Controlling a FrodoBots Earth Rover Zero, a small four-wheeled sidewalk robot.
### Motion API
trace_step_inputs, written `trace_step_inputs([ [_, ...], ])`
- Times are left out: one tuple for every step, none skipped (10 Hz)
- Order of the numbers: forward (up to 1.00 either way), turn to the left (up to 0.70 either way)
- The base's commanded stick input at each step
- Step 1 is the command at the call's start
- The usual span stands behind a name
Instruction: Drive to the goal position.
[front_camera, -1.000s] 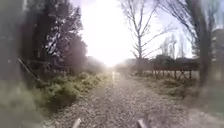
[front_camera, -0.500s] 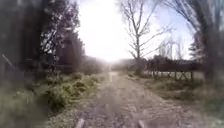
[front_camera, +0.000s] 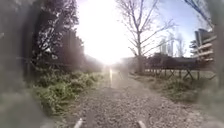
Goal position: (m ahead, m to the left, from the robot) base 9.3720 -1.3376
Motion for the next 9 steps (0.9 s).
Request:
trace_step_inputs([
  [0.70, 0.00],
  [0.70, 0.00],
  [0.70, 0.00],
  [0.70, 0.00],
  [0.70, 0.00],
  [0.70, 0.00],
  [0.70, 0.00],
  [0.70, 0.00],
  [0.70, 0.00],
])
